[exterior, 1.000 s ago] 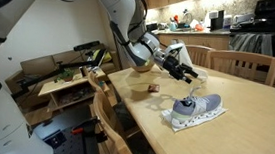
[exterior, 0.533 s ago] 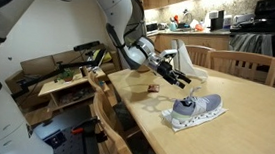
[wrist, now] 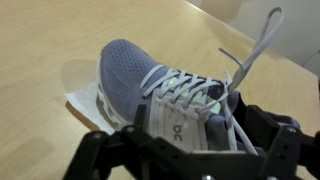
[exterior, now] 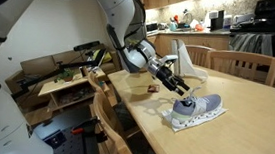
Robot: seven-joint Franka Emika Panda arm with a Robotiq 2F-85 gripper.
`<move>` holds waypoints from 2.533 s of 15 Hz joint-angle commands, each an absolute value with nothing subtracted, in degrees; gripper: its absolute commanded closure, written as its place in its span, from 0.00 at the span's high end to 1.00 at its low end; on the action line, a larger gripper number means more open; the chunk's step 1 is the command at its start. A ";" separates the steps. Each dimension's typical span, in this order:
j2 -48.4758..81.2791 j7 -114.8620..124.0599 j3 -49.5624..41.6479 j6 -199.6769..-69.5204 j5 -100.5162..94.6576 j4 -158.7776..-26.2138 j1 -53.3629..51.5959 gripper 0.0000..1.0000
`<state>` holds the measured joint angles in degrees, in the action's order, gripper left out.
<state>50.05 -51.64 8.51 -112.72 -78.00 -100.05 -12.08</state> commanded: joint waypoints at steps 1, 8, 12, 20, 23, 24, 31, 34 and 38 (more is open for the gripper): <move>47.28 -51.19 8.85 -114.34 -78.13 -102.73 -10.79 1.00; 44.92 -50.71 8.91 -112.58 -76.73 -104.24 -10.64 1.00; 42.77 -50.92 8.74 -110.24 -75.09 -105.96 -10.38 1.00; 42.00 -52.48 8.46 -108.34 -73.70 -105.53 -8.77 1.00; 42.17 -52.67 8.46 -108.54 -73.65 -105.37 -8.14 0.89; 42.19 -52.59 8.47 -108.55 -73.65 -105.33 -8.03 0.83; 42.52 -52.57 8.49 -108.12 -73.45 -104.93 -7.94 0.27; 42.61 -52.64 8.54 -107.67 -73.21 -104.87 -8.19 0.63; 42.71 -52.54 8.75 -107.09 -72.87 -104.80 -8.73 0.92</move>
<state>43.82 -51.60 8.46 -108.93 -74.12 -104.22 -8.13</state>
